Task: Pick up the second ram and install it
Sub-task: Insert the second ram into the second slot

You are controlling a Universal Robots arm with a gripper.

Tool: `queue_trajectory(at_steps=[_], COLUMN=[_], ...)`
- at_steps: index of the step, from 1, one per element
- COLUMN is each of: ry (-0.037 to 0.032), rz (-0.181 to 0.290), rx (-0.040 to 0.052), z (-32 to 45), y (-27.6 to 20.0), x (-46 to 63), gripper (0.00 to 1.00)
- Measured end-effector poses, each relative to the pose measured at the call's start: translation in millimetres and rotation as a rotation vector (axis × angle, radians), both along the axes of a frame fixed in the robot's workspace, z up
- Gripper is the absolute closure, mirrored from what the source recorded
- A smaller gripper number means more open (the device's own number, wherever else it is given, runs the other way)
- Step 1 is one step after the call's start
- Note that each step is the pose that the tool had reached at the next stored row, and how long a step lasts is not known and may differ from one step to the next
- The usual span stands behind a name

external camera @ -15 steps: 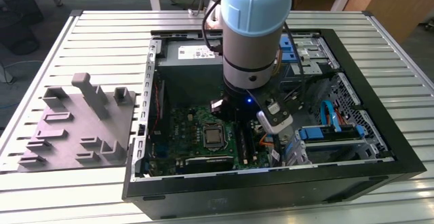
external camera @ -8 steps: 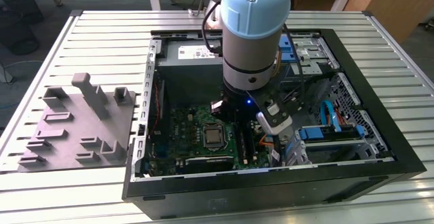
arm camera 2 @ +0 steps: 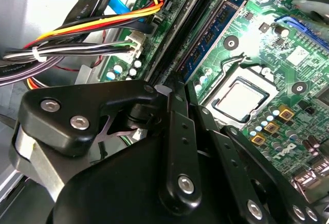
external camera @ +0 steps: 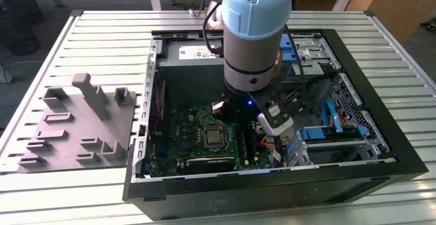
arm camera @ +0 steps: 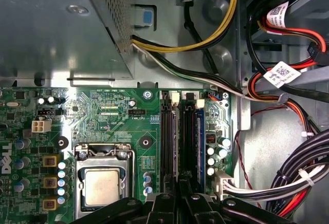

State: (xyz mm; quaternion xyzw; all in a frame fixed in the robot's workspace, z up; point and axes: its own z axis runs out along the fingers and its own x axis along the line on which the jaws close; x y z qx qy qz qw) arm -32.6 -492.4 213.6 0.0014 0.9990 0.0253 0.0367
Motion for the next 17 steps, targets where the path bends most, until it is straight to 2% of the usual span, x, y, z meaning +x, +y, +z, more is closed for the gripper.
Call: queue_trajectory(at_steps=[17], ry=[0.0001], rz=[0.0], rx=[-0.0004], z=[-7.7], y=[0.7], x=[0.0], gripper=[0.86])
